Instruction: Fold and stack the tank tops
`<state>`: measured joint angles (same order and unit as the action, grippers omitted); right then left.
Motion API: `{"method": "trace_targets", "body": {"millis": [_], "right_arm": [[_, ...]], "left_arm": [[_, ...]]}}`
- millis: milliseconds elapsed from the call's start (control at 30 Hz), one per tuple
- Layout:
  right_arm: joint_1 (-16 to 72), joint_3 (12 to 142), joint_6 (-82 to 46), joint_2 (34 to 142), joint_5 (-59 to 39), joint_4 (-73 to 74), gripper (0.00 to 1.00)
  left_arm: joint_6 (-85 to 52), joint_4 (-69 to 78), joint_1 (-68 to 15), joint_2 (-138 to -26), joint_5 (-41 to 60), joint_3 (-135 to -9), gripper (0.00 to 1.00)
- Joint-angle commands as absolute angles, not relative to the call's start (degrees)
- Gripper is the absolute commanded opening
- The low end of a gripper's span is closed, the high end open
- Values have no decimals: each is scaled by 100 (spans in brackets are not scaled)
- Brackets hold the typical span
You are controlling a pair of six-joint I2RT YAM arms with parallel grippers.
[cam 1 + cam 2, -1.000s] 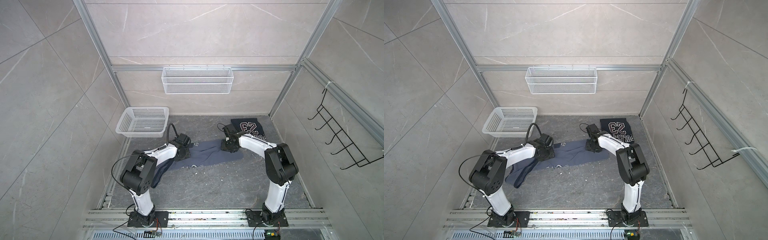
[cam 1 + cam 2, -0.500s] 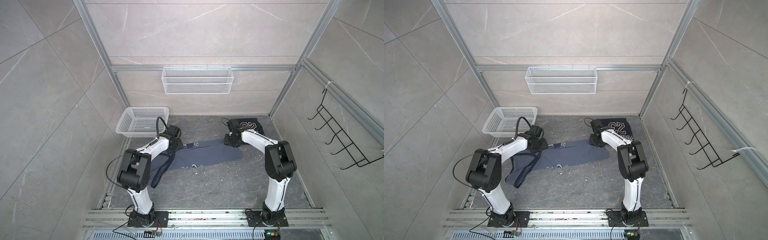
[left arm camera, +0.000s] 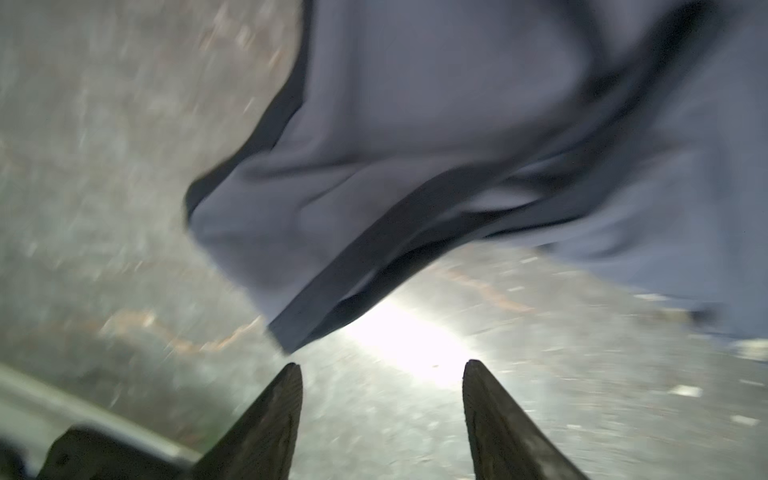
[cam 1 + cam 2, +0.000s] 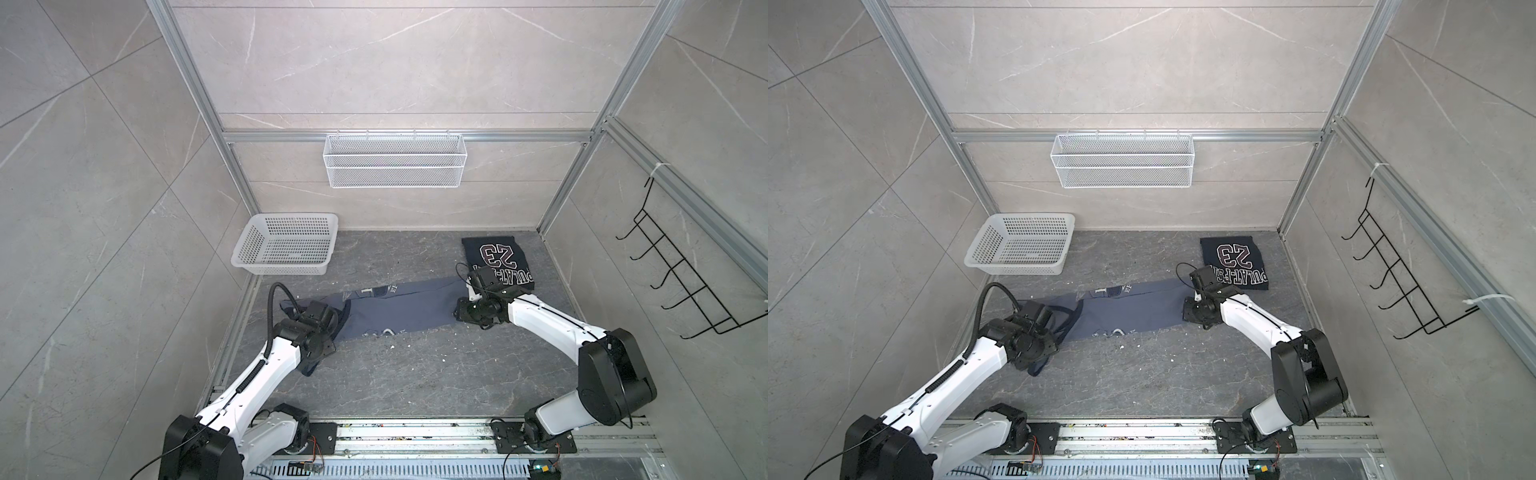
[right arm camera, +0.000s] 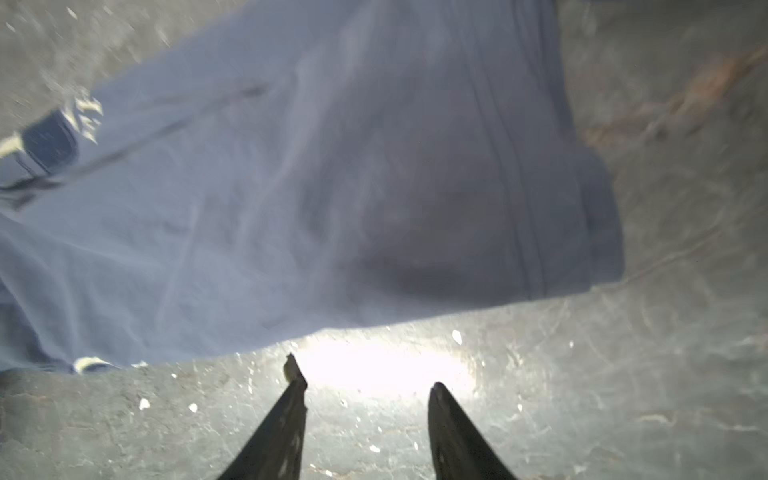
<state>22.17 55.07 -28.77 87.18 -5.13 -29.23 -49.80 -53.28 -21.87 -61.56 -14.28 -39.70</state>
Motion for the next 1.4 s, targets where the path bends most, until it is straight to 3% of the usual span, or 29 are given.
{"method": "trace_targets", "body": {"millis": [0, 233, 467, 700, 1033, 1367], "right_arm": [[2214, 5482, -2919, 8470, -657, -2805, 50], [2206, 5428, -2869, 8317, -700, -2813, 51], [2206, 5294, -2821, 8229, -693, -2826, 51], [2188, 5247, -2821, 8175, -659, -2889, 51], [2157, 5273, -2791, 8206, -599, -2947, 51], [1833, 5707, -2776, 9247, -401, -2926, 51]], "left_arm": [[-5605, -5721, -2339, -6364, -1782, -3917, 63], [-5969, -5340, -2316, -6805, -2240, -3600, 58], [-6143, -5212, -2288, -7107, -2633, -3590, 35], [-5671, -4809, -1716, -7181, -2497, -3768, 5], [-4410, -4377, -433, -7844, -2370, -4984, 3], [-3939, -3913, 663, -9017, -1435, -5805, 9]]}}
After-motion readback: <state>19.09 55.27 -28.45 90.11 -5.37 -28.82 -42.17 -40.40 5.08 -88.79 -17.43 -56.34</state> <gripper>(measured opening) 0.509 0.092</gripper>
